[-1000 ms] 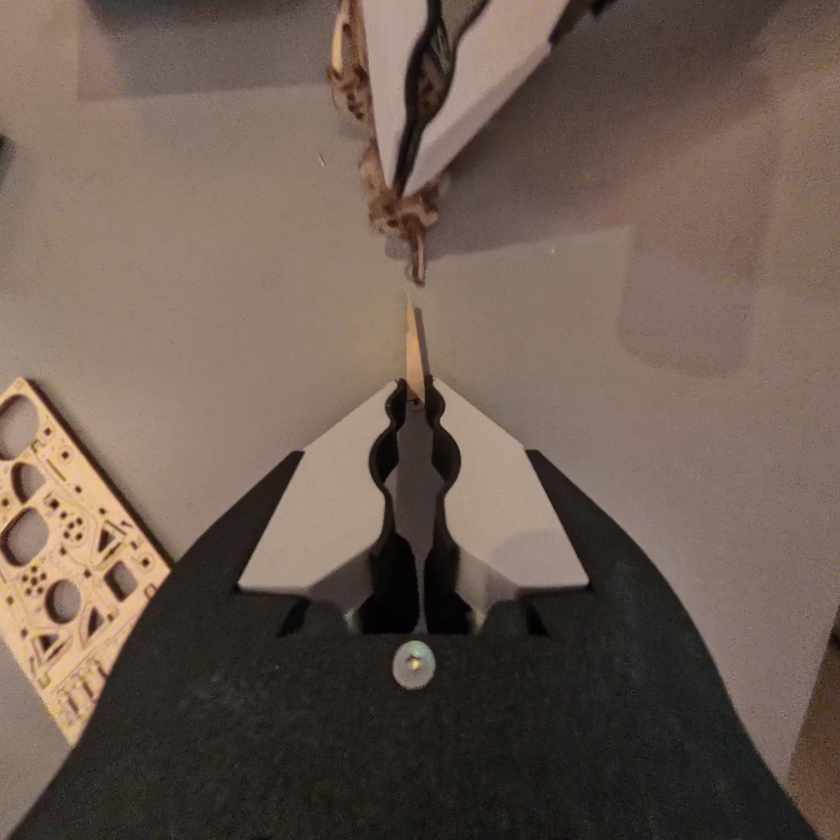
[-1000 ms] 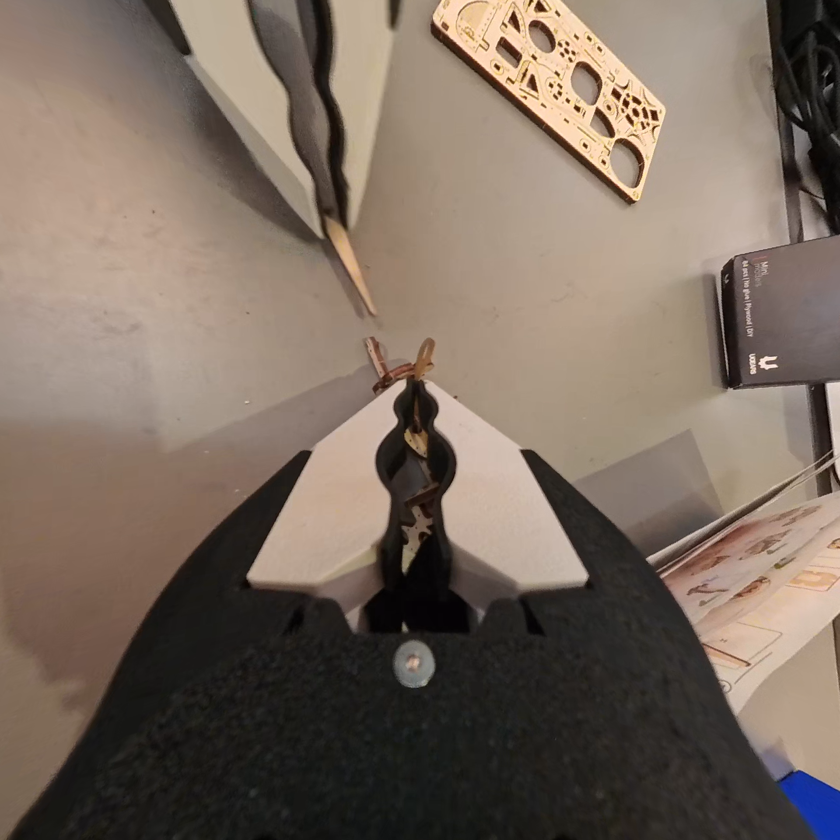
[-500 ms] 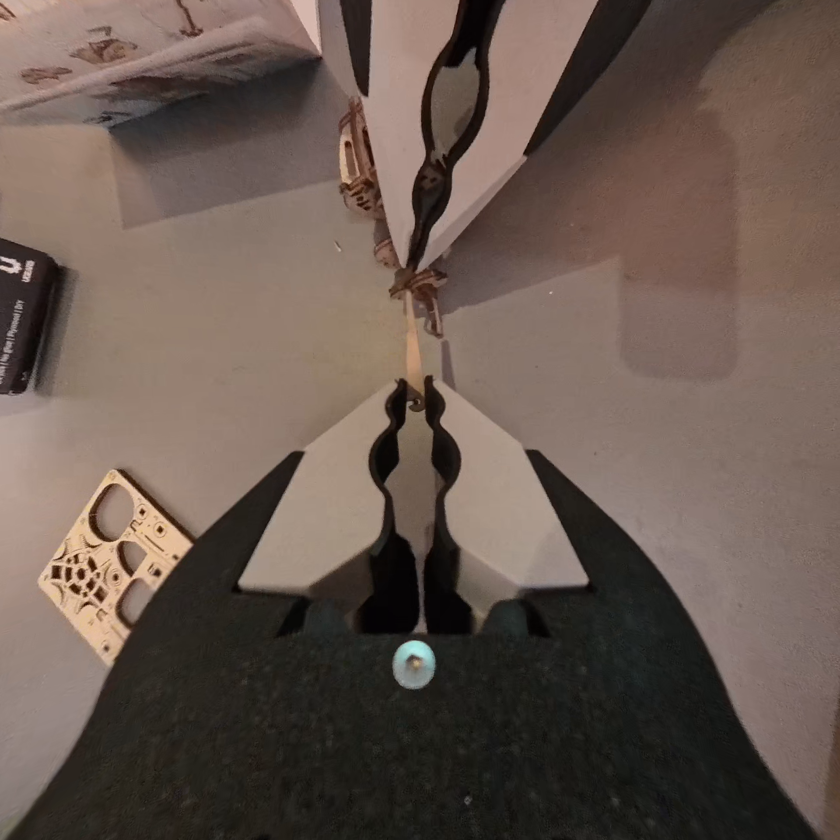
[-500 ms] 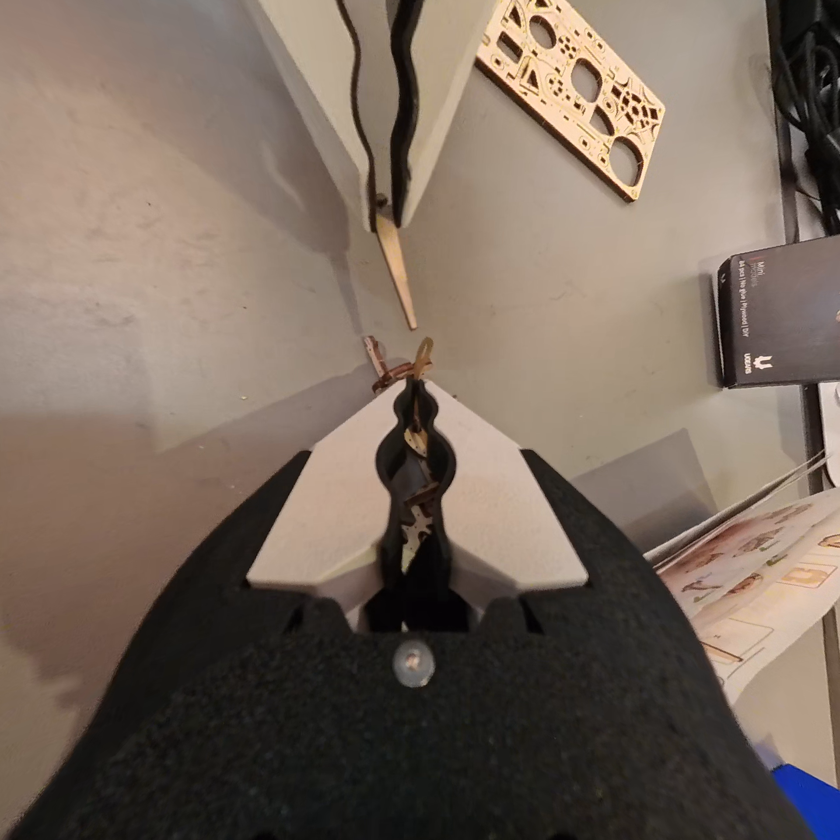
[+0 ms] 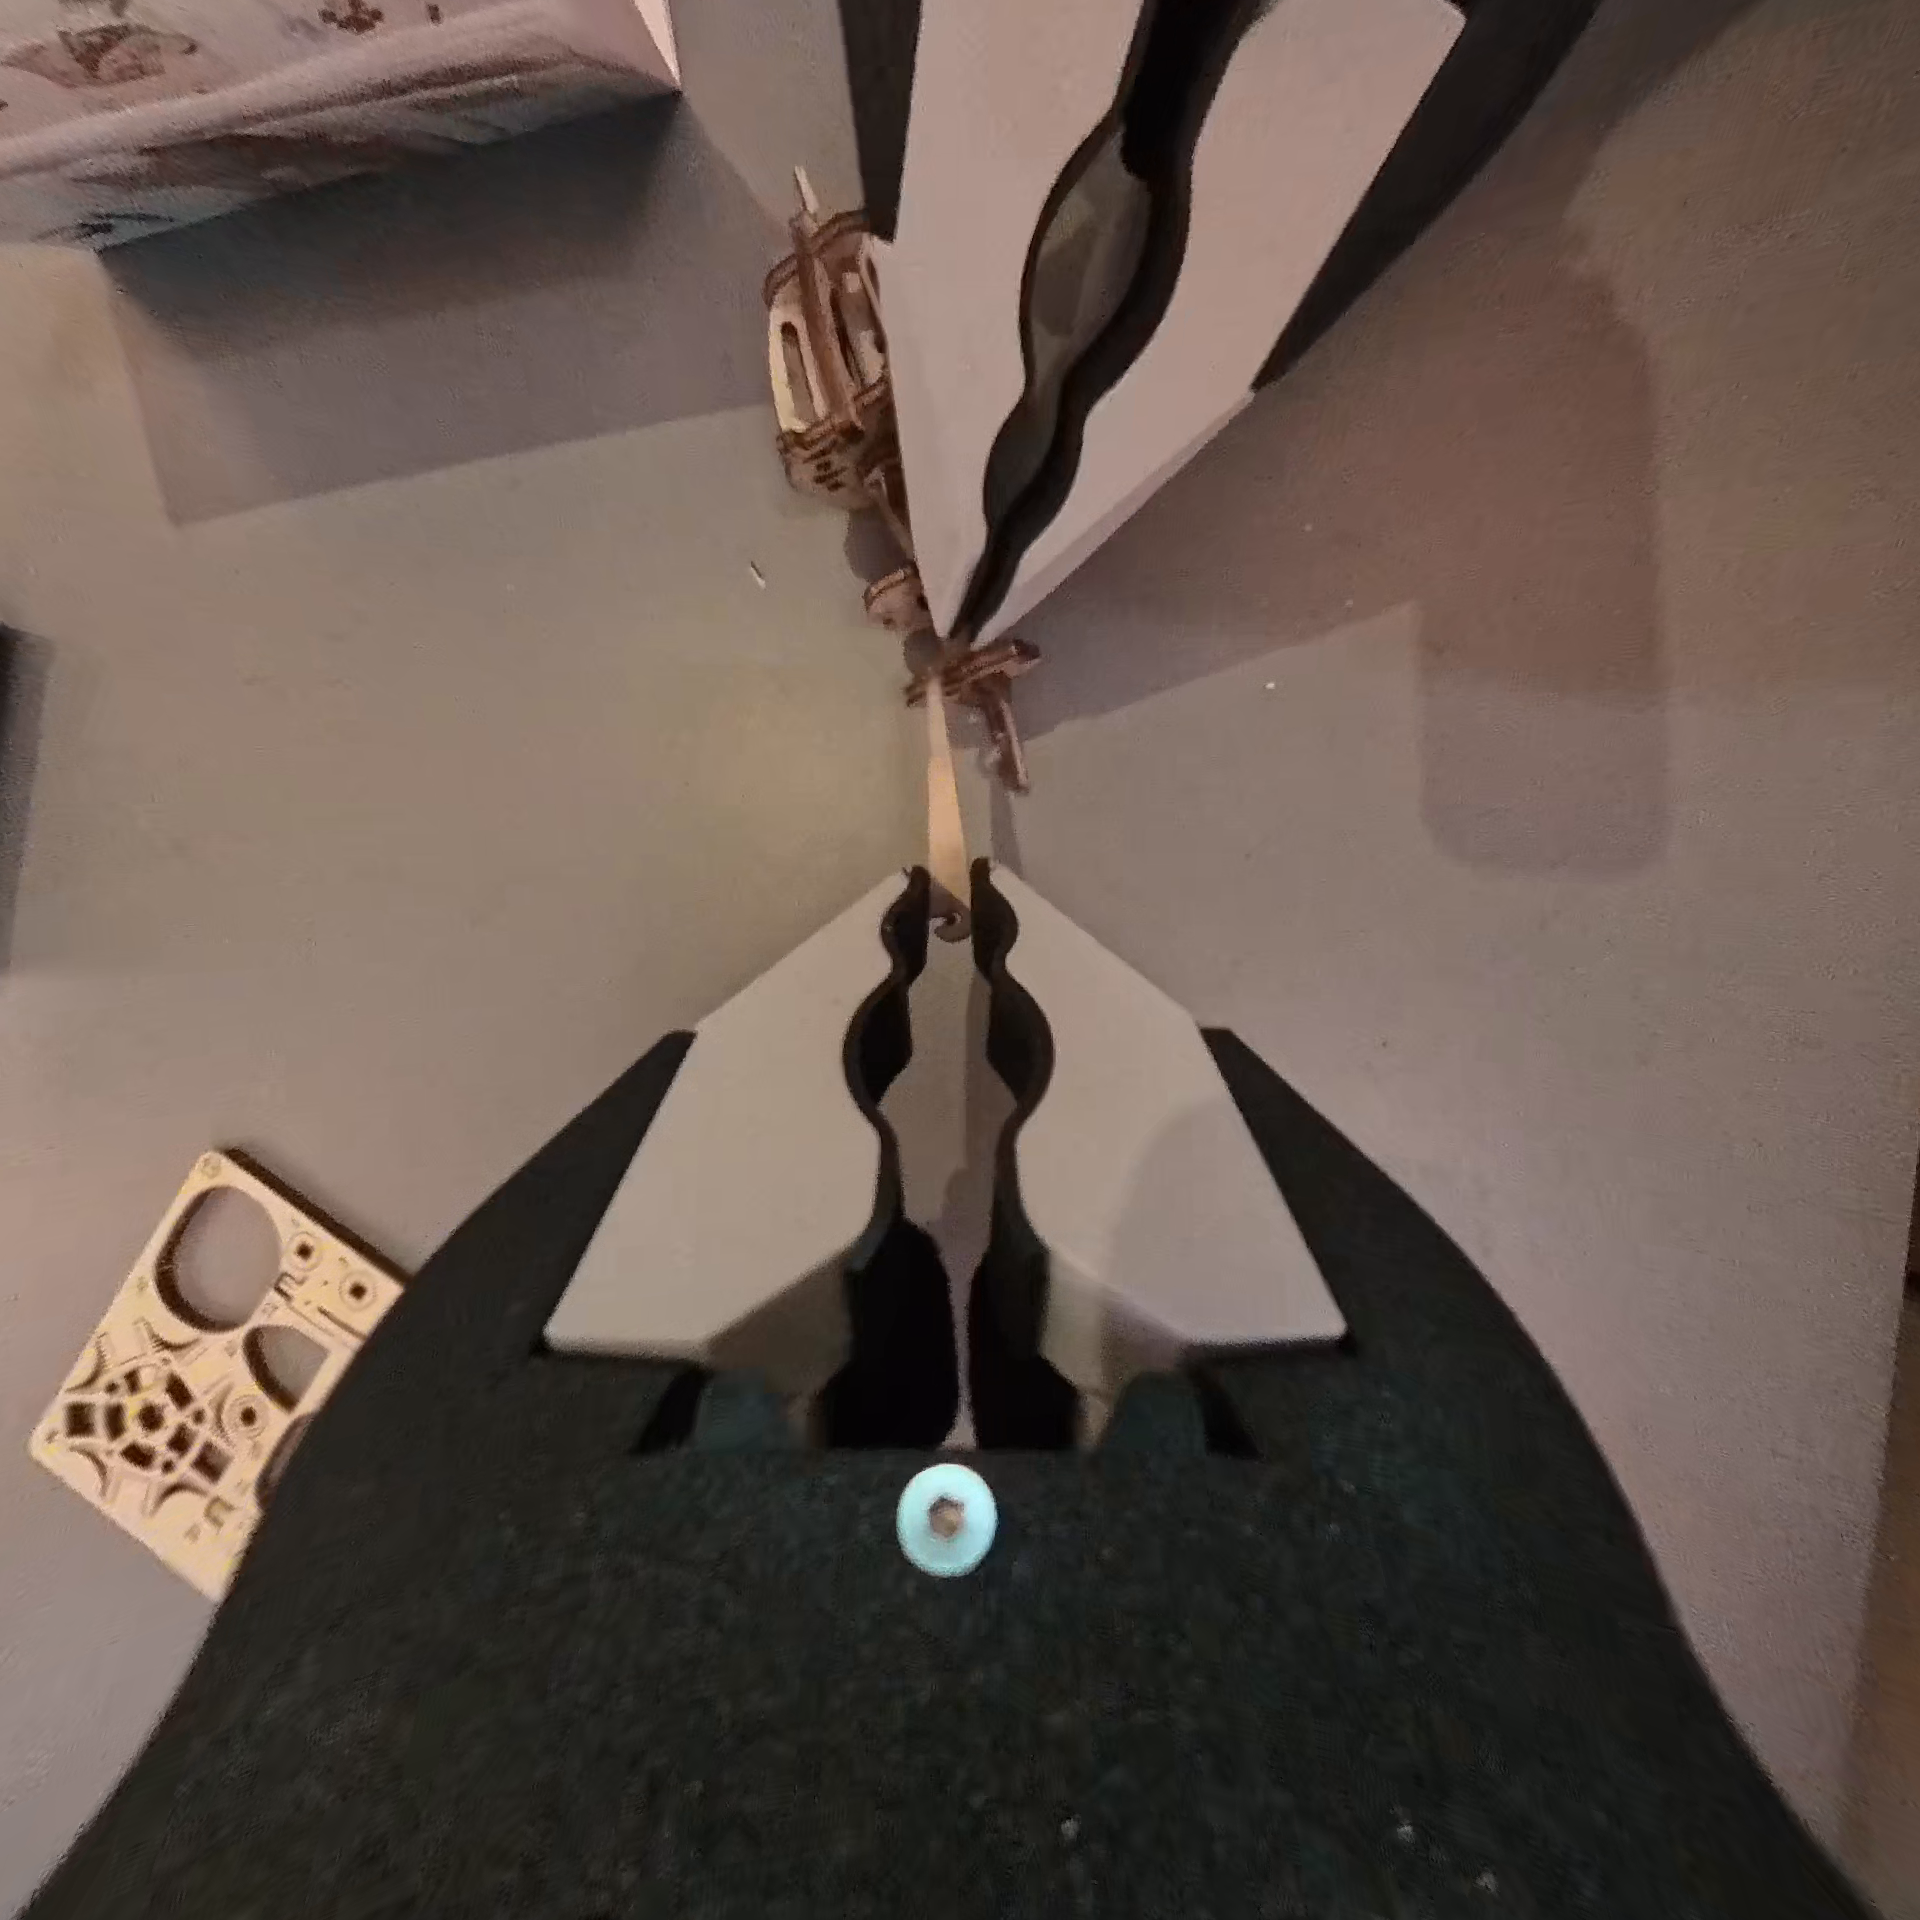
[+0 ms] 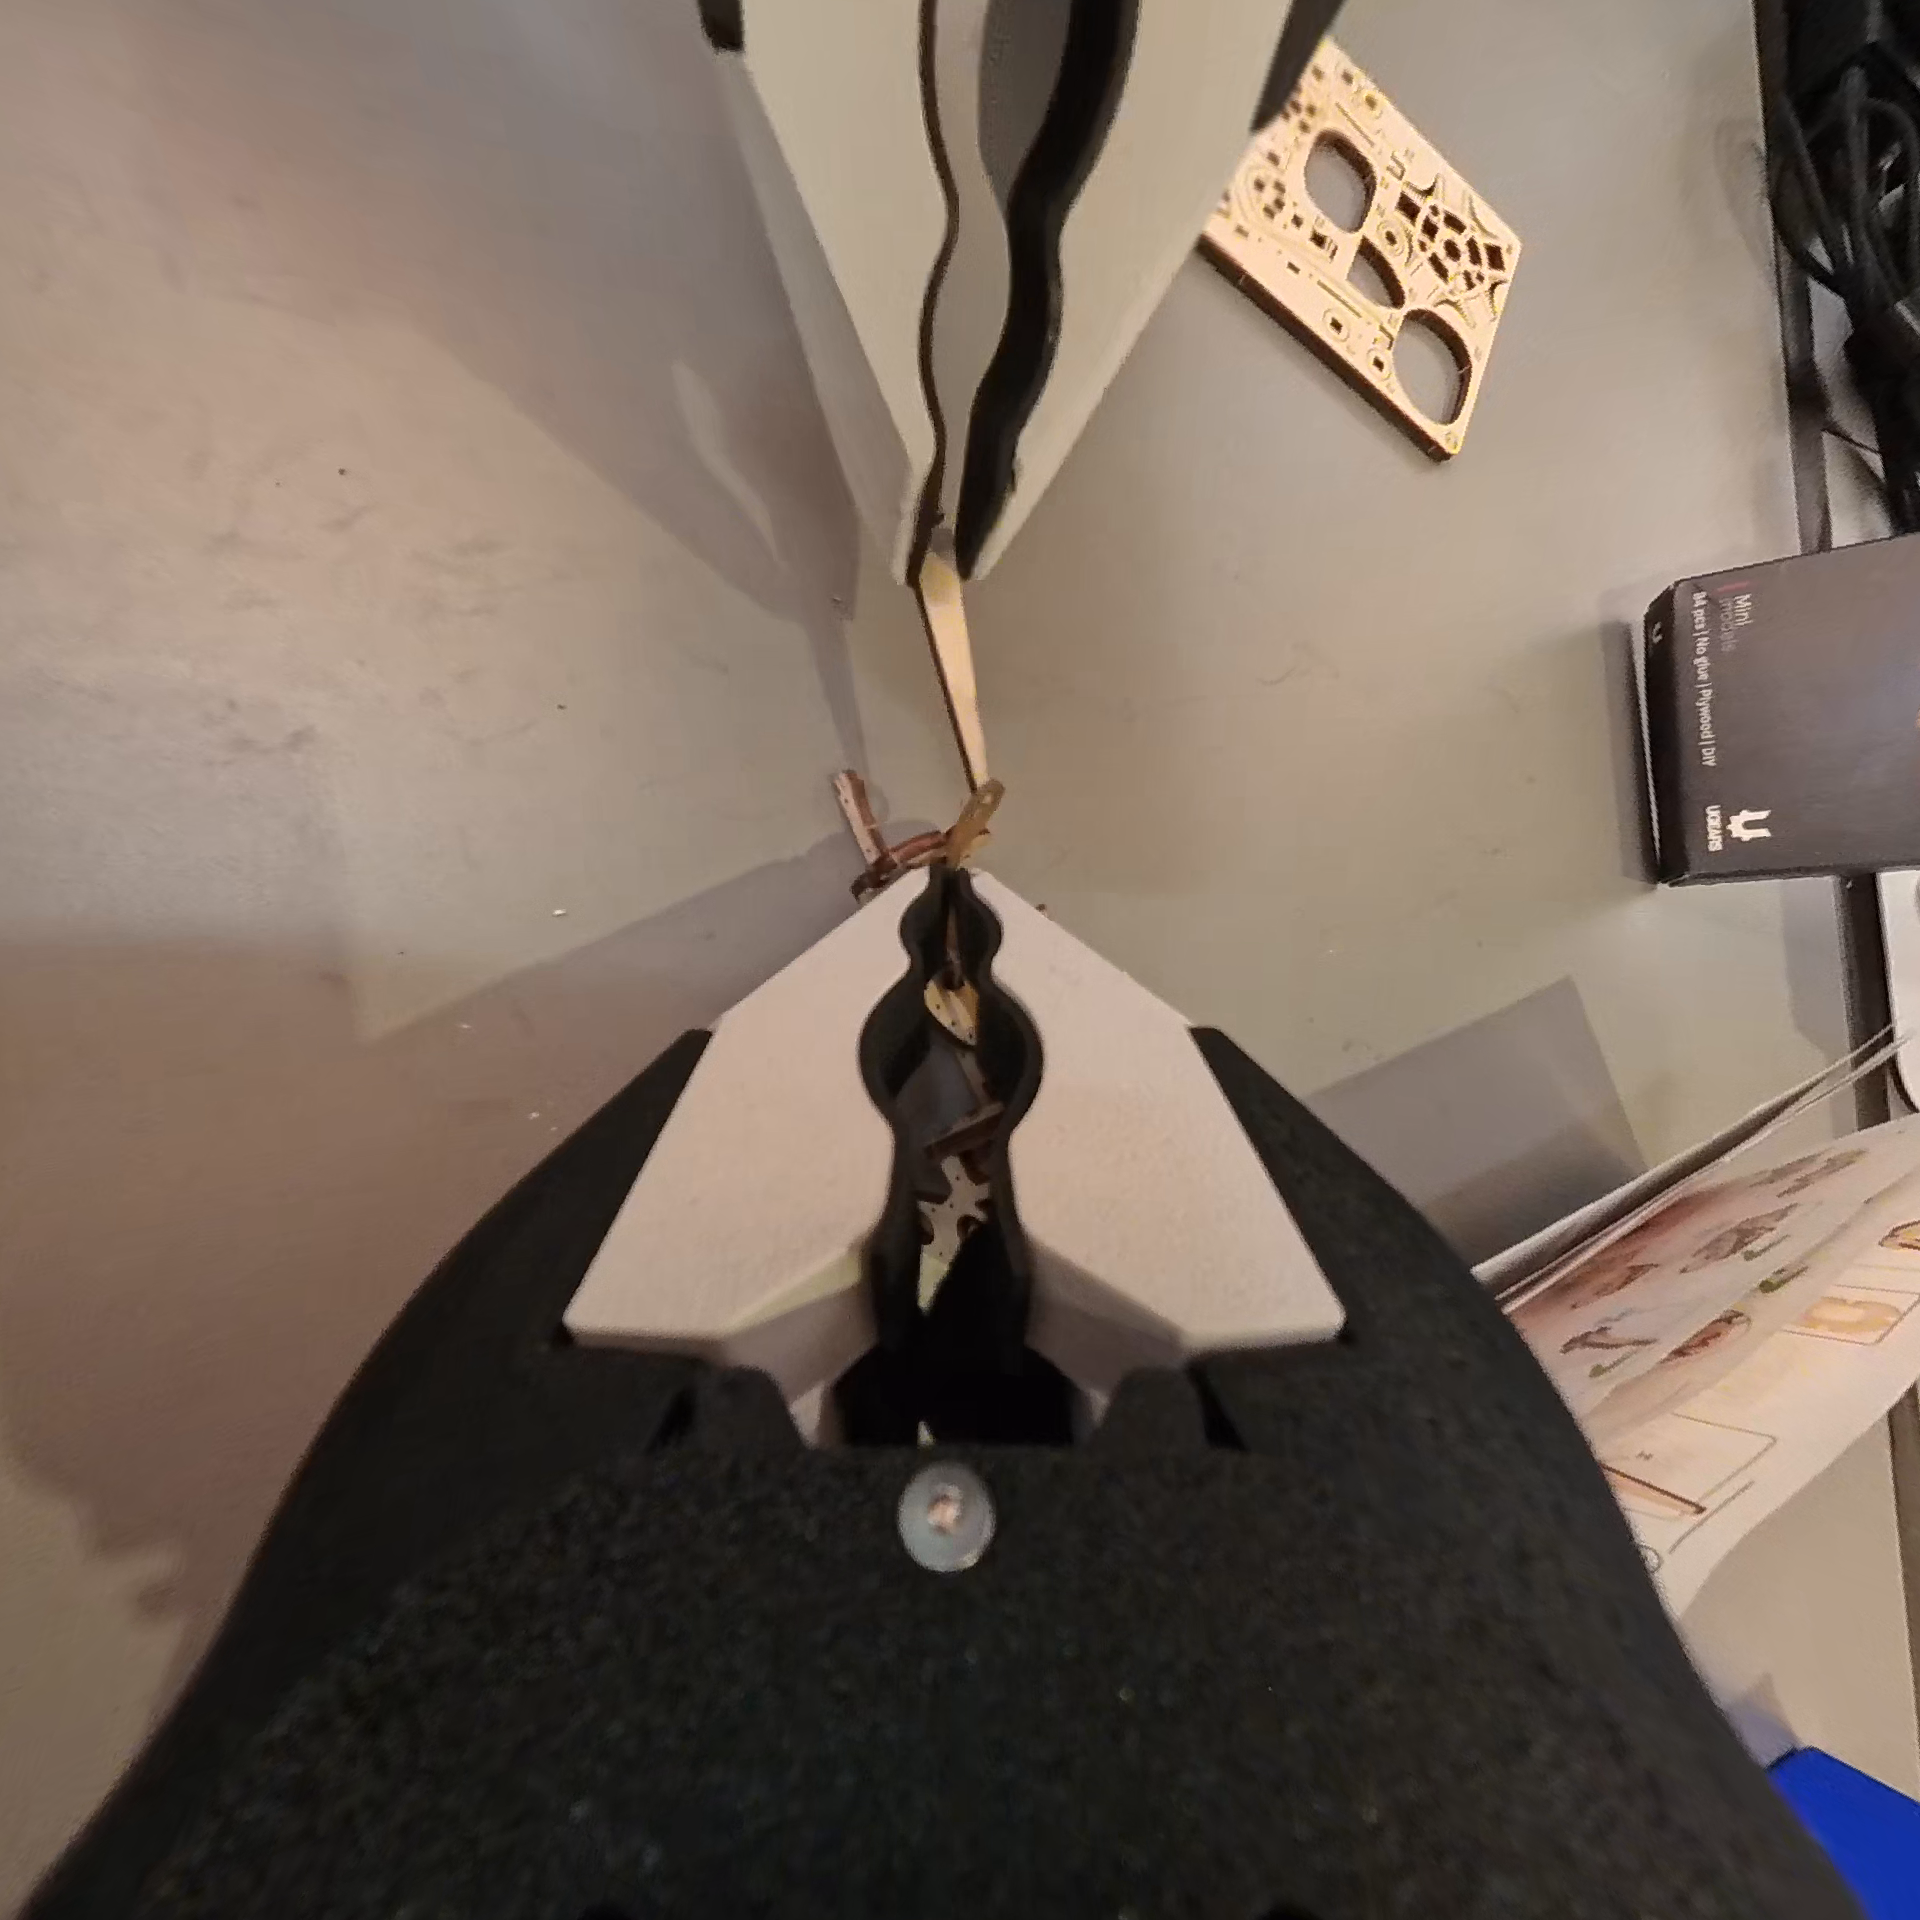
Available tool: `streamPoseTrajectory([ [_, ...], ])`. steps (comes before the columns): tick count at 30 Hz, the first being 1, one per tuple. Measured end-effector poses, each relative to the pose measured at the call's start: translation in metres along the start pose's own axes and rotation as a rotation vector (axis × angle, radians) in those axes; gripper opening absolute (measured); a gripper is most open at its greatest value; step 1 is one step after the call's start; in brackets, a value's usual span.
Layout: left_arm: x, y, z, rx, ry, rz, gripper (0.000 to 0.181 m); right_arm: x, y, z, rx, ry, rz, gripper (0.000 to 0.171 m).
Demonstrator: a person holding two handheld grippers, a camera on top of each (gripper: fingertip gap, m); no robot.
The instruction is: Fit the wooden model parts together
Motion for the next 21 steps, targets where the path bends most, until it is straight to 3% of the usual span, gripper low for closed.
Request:
streamPoseTrajectory([
  [6, -0.01, 0.009, -0.007, 0.02, 0.014, -0.006, 0.005, 0.0, 0.0, 0.0, 0.001, -0.002, -0.001, 0.0],
  [21, -0.01, -0.006, -0.005, 0.007, -0.008, 0.05, 0.005, 0.0, 0.0, 0.0, -0.003, 0.006, 0.002, 0.0],
])
Point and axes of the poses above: each gripper's, where its closed fingertips meet, y out along the fingers, x out of its underside, z = x × y across the jaws, the point moved 6 cm from there along -y, back along the fingers, and after that the axes turned 8 degrees about x, right-handed, at the moved point
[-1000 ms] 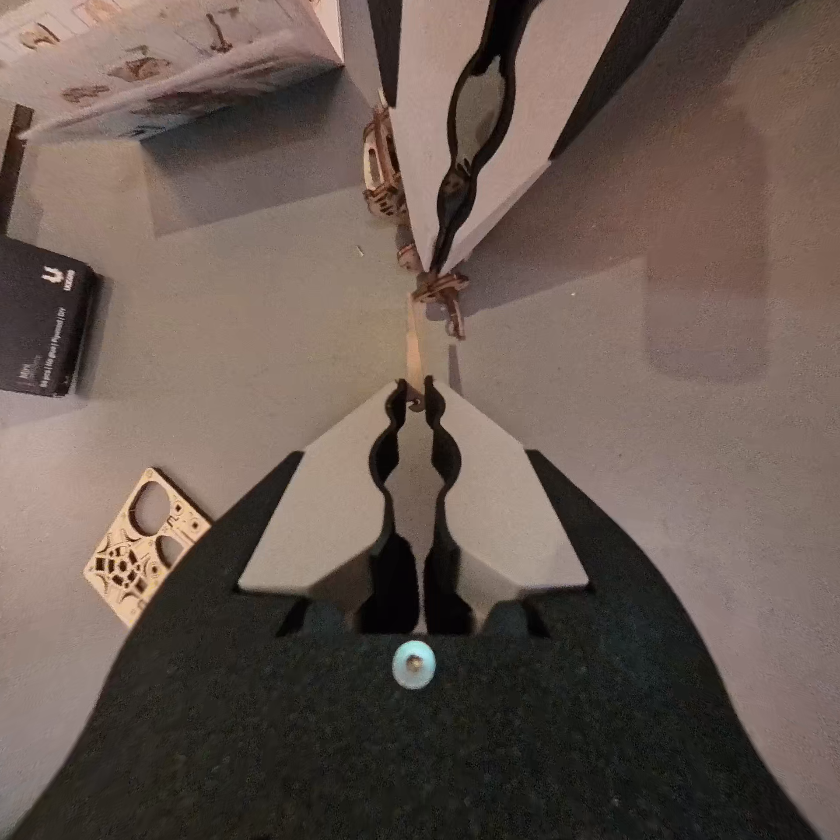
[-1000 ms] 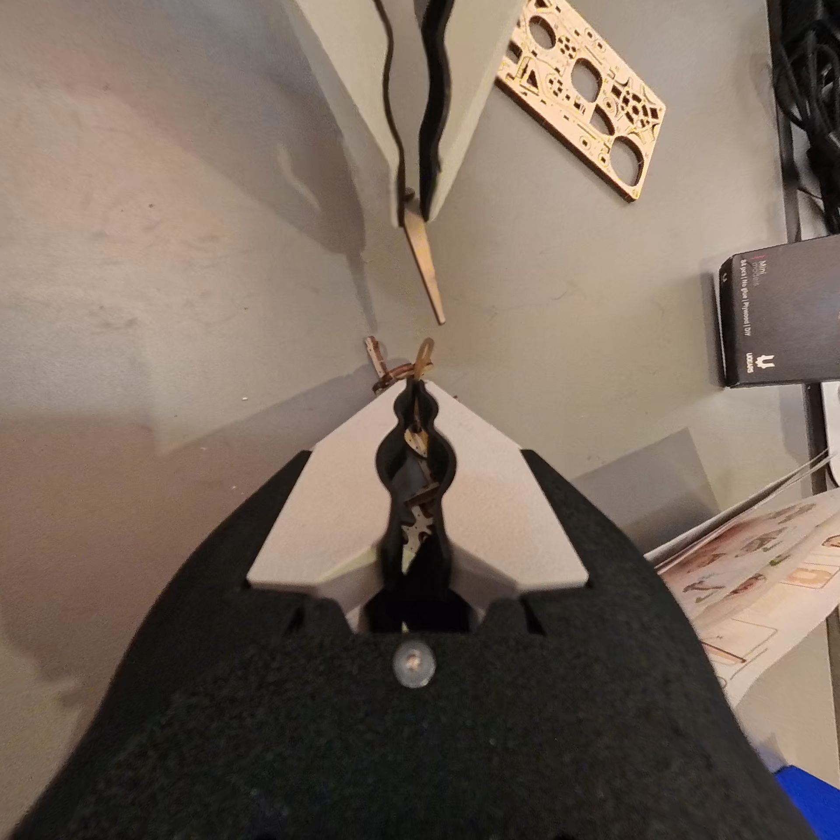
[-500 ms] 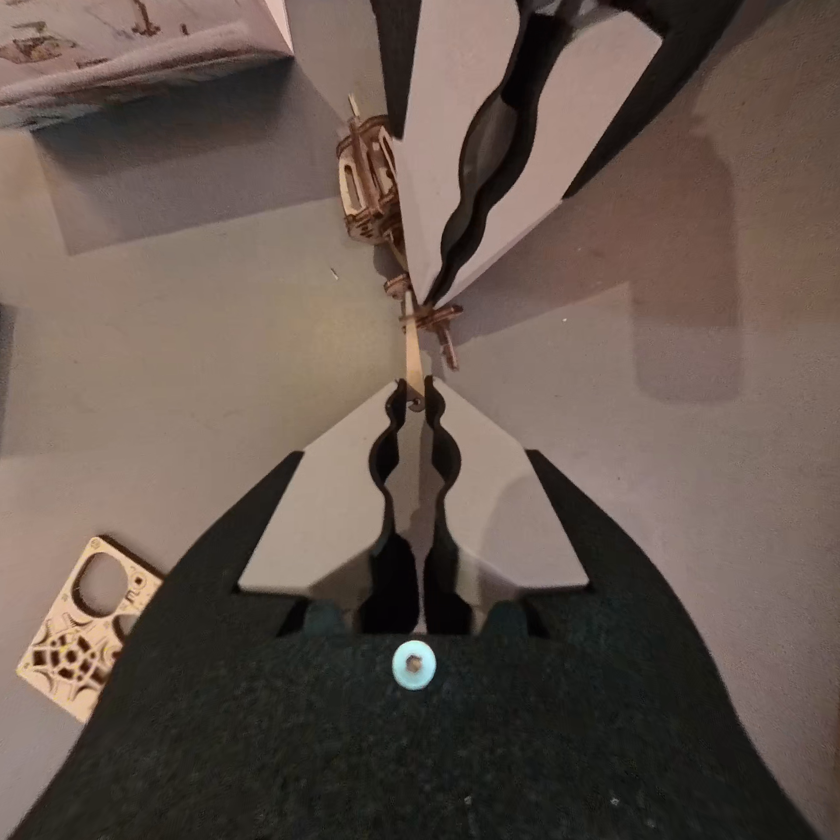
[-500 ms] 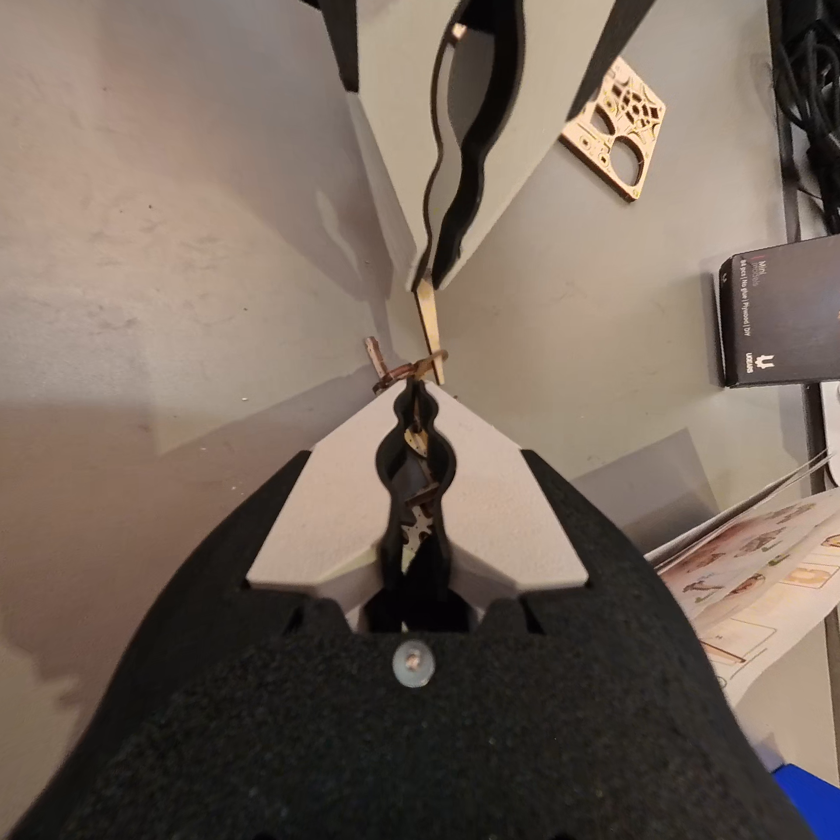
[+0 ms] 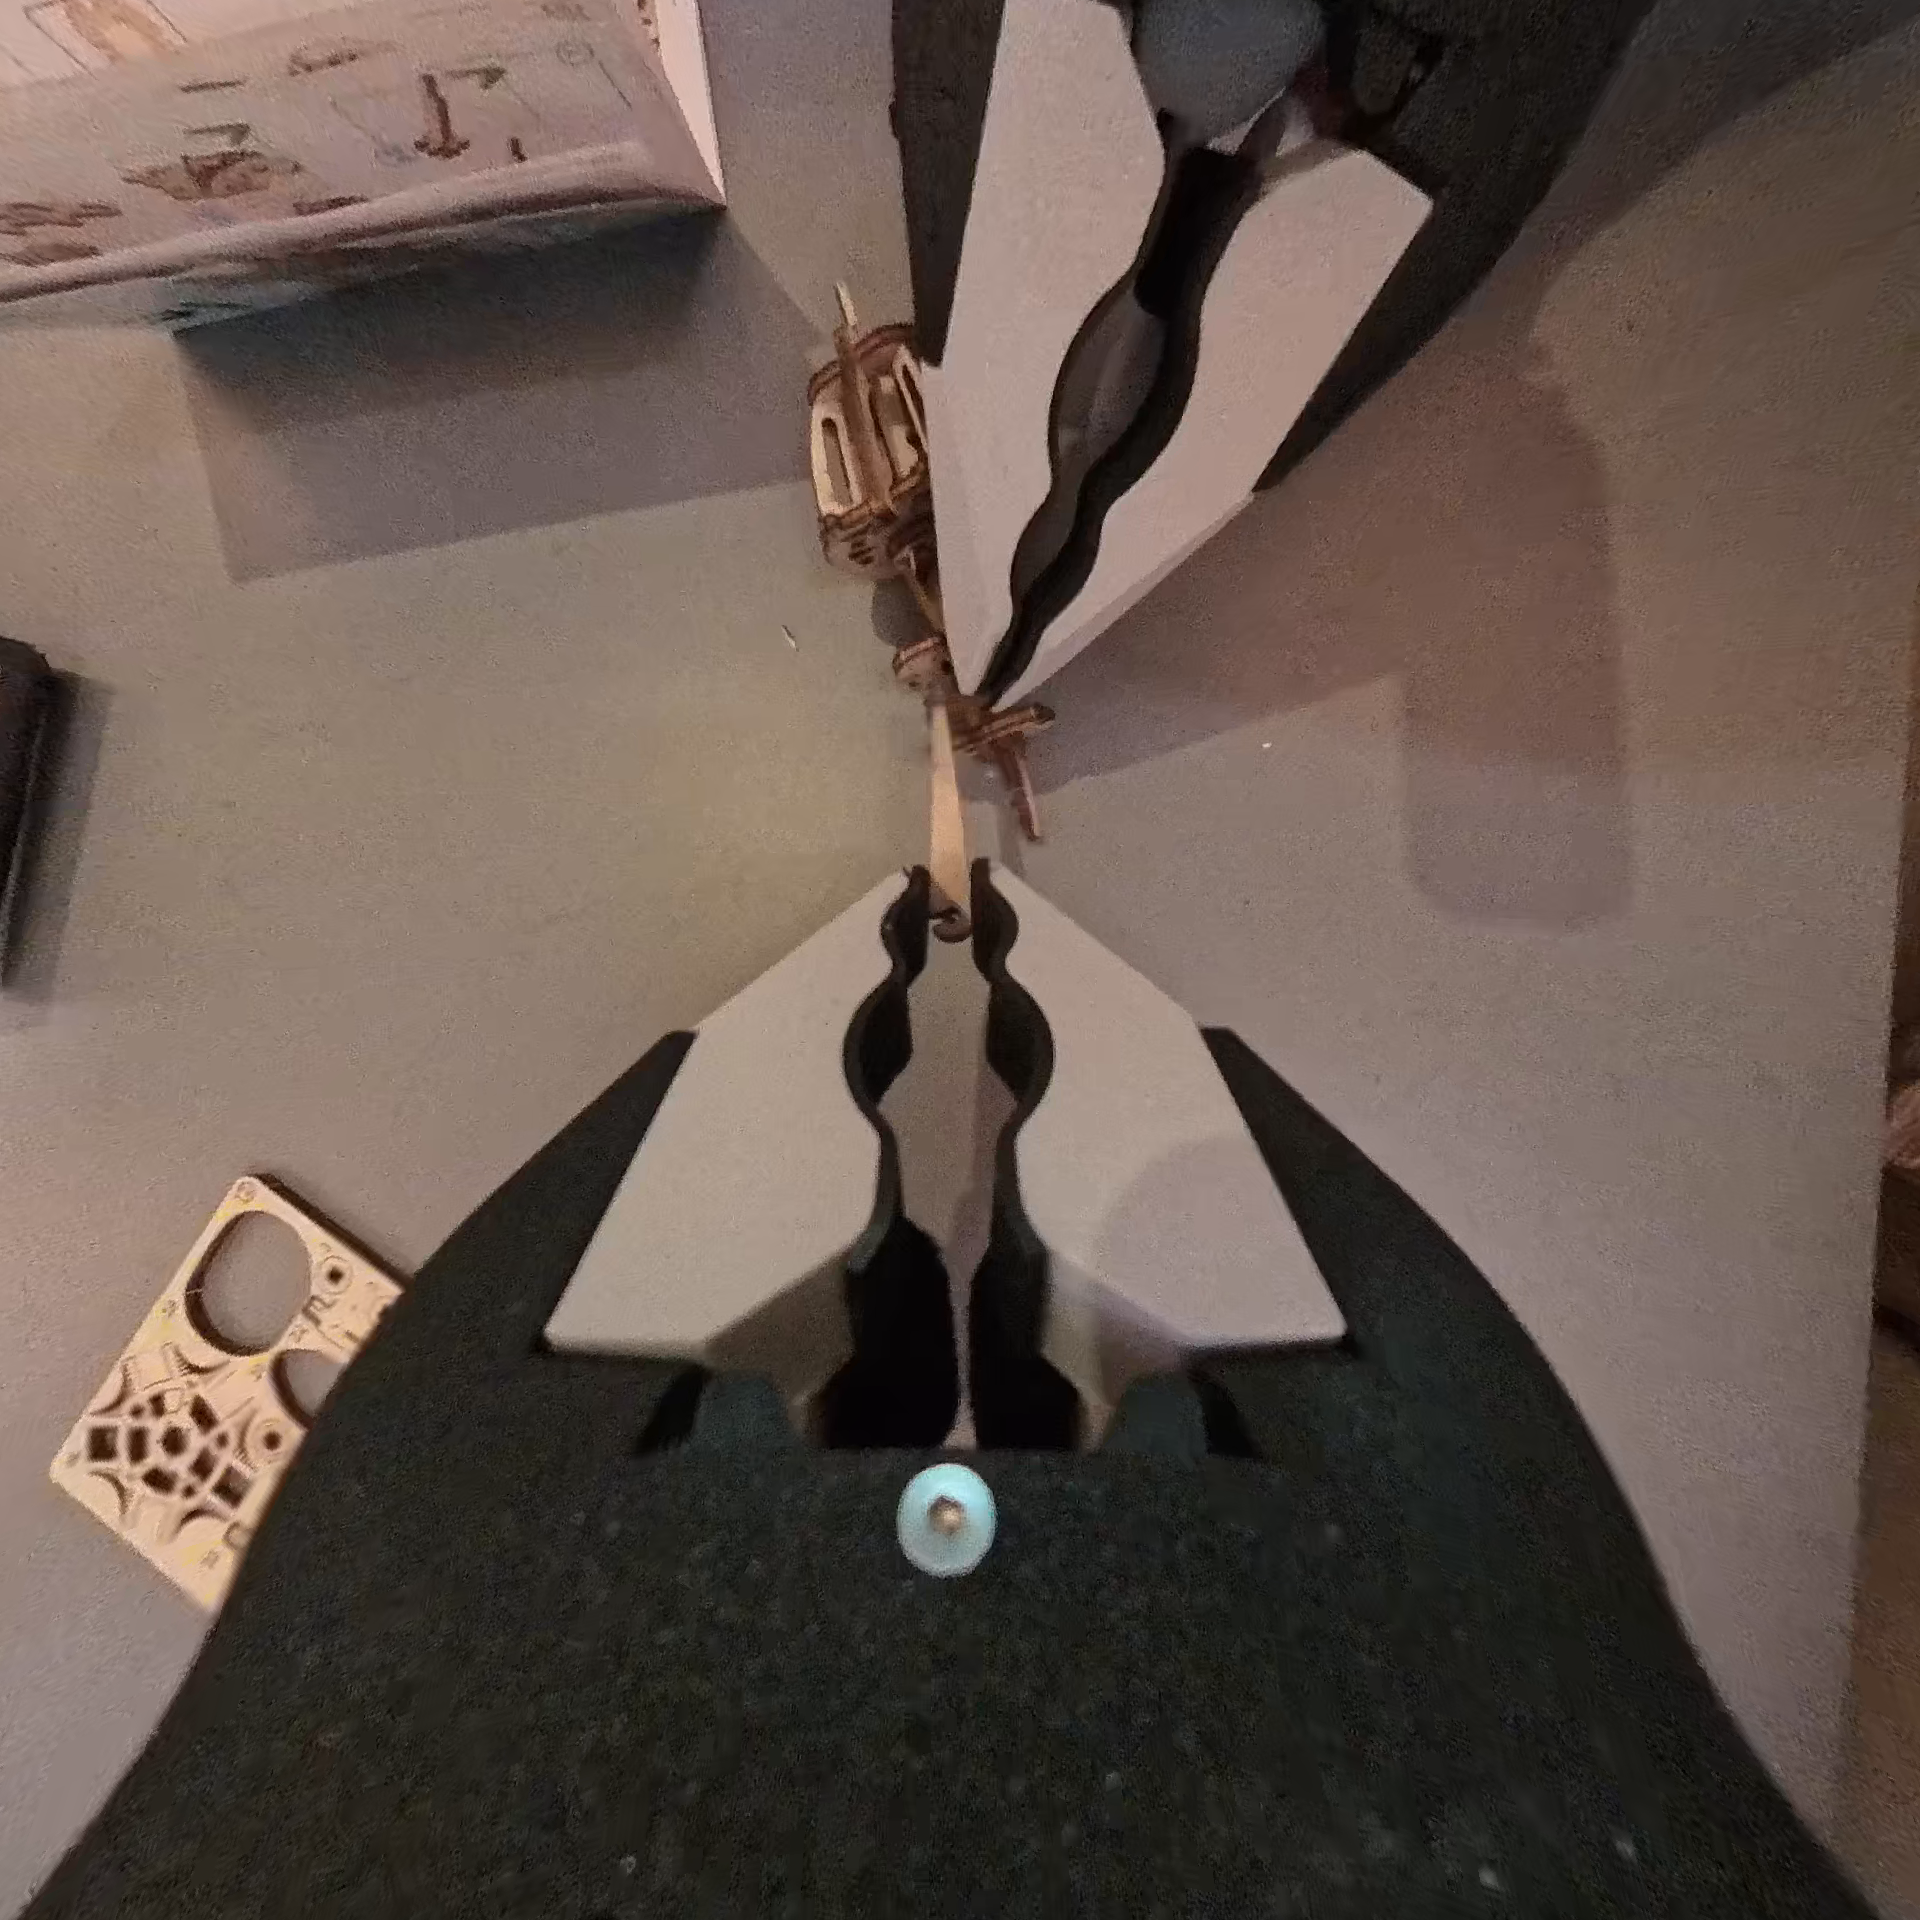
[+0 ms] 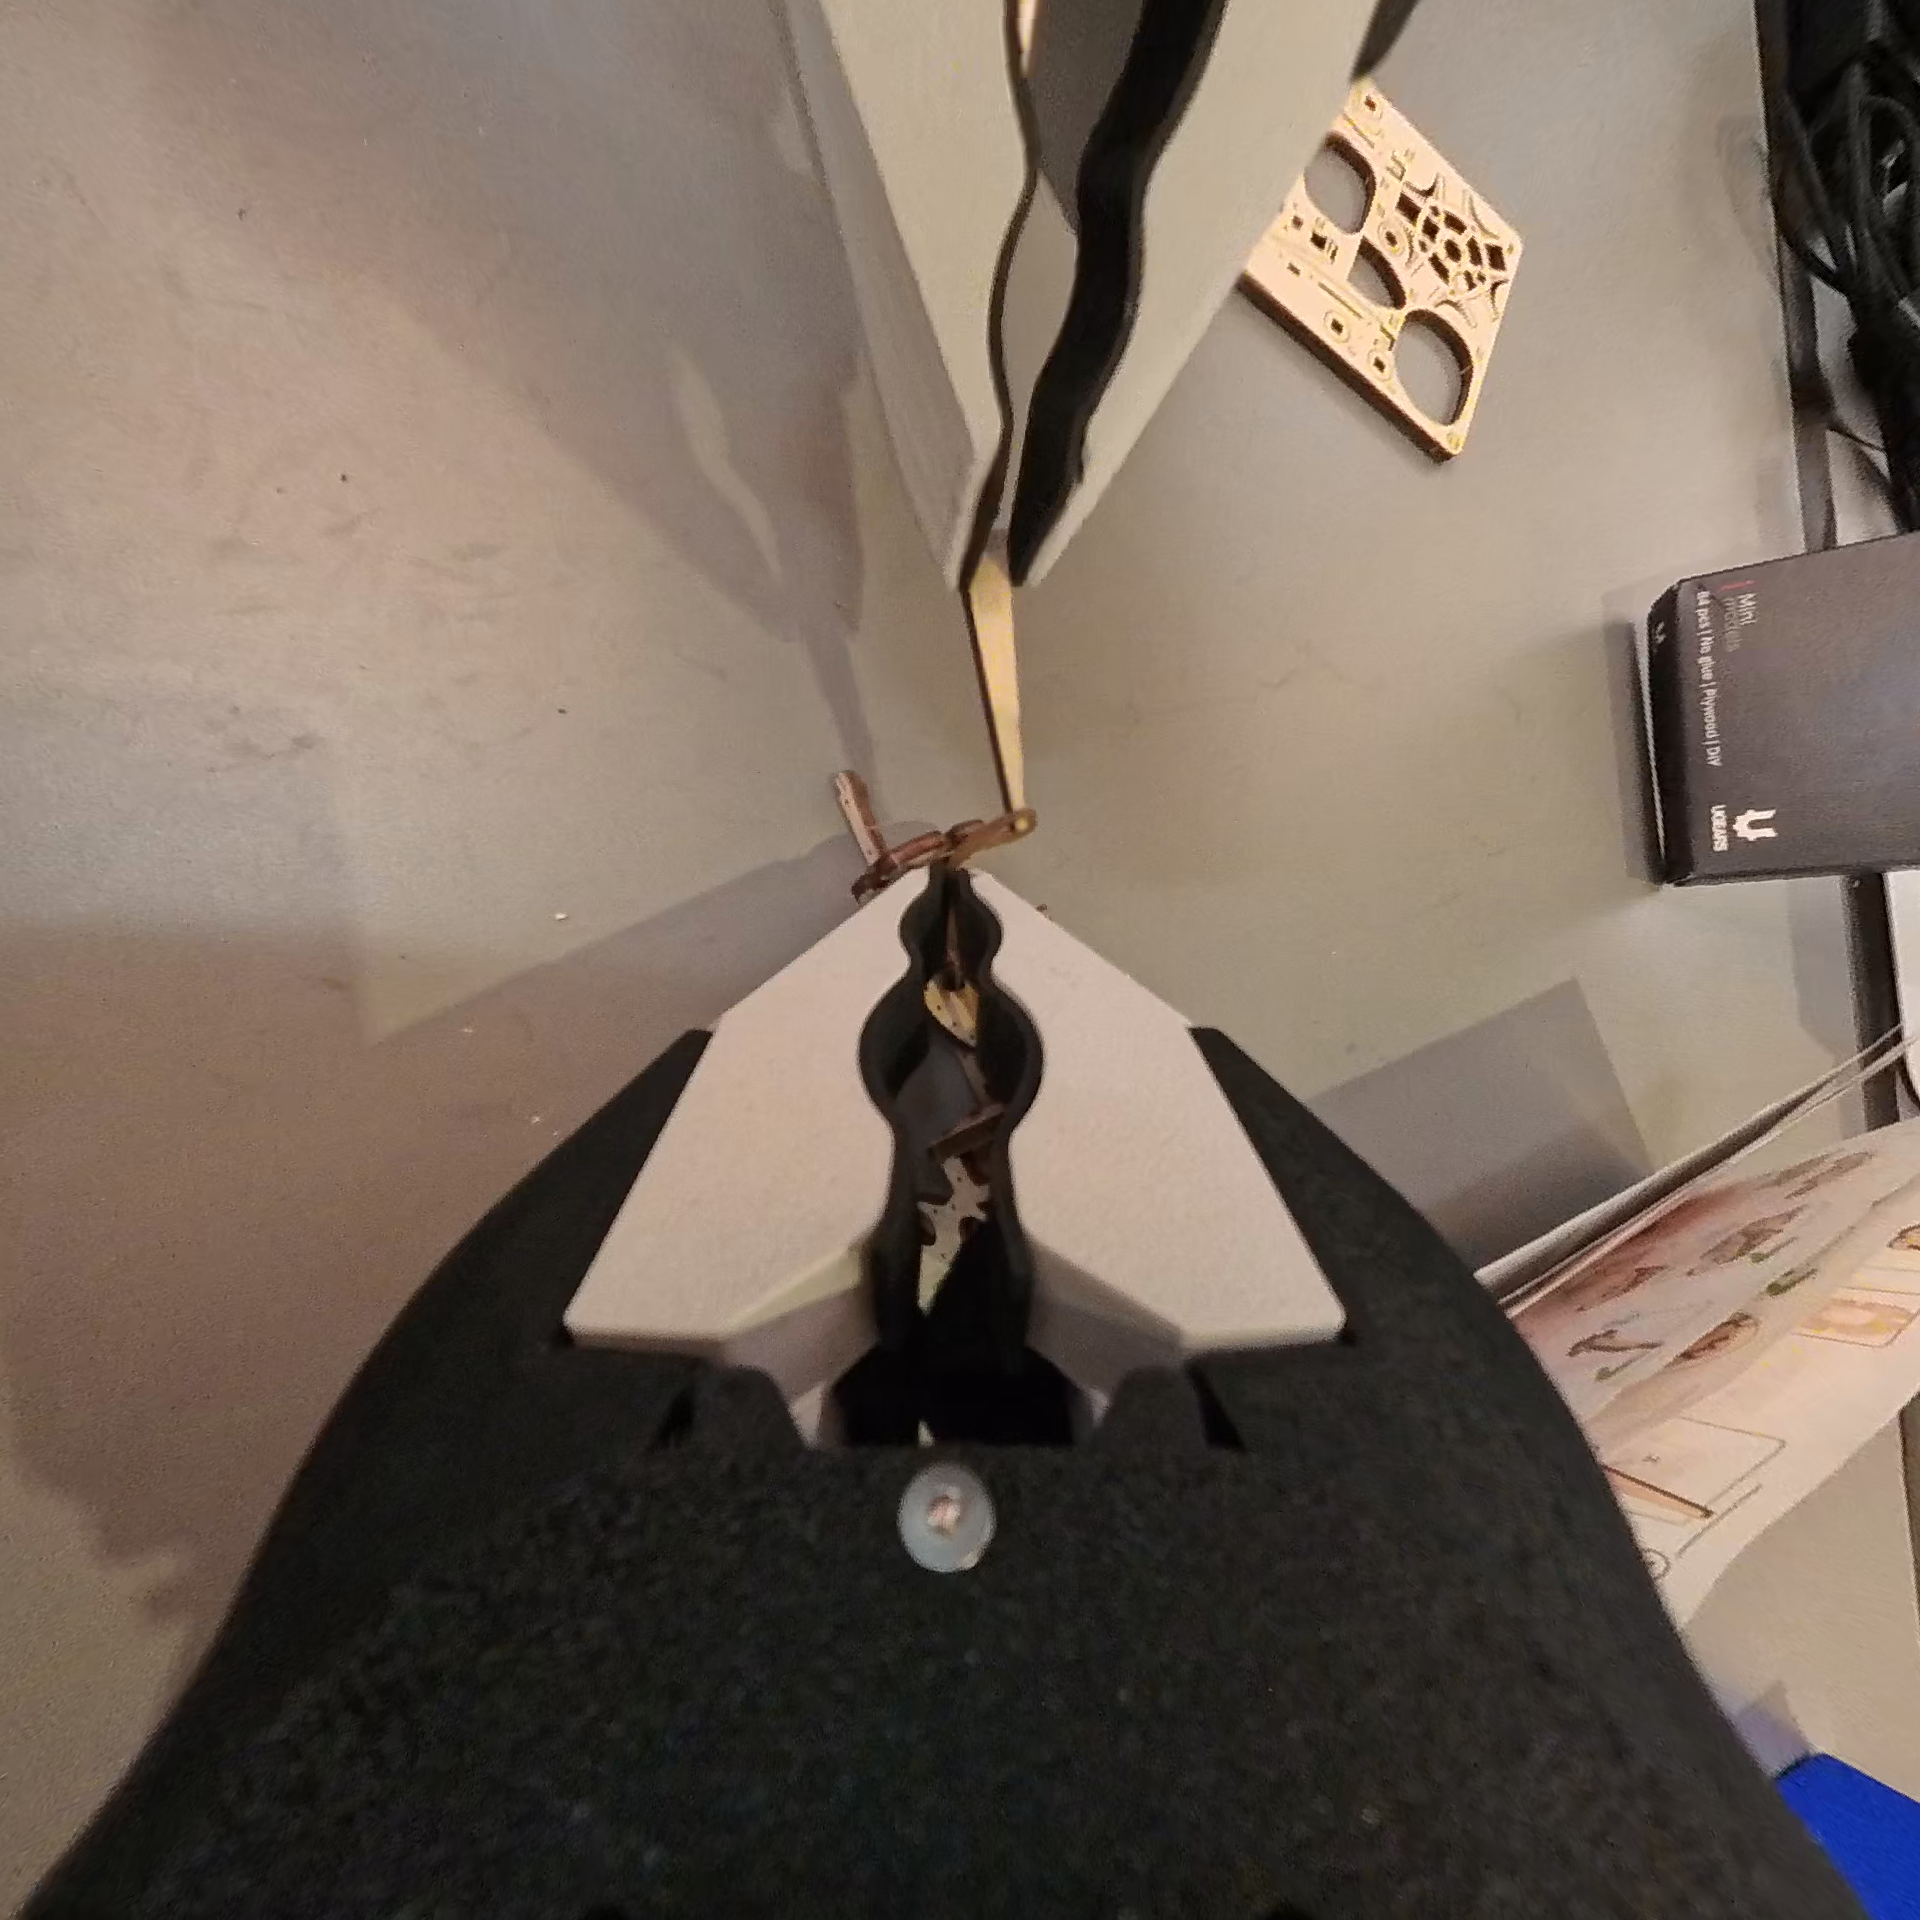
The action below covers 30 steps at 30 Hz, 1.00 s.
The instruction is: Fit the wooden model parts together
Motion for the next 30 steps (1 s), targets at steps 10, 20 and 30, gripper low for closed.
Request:
streamPoseTrajectory([
  [10, -0.013, 0.018, -0.009, 0.031, -0.041, 0.046, 0.005, 0.0, 0.0, 0.001, 0.0, 0.002, 0.003, 0.0],
  [20, -0.005, 0.033, -0.008, -0.003, -0.133, 0.185, 0.005, 0.002, 0.0, 0.002, -0.001, 0.01, 0.001, 0.0],
  [30, 0.009, 0.033, 0.0, -0.189, -0.149, 0.17, 0.005, 0.002, 0.001, 0.003, -0.001, 0.013, 0.005, 0.0],
])
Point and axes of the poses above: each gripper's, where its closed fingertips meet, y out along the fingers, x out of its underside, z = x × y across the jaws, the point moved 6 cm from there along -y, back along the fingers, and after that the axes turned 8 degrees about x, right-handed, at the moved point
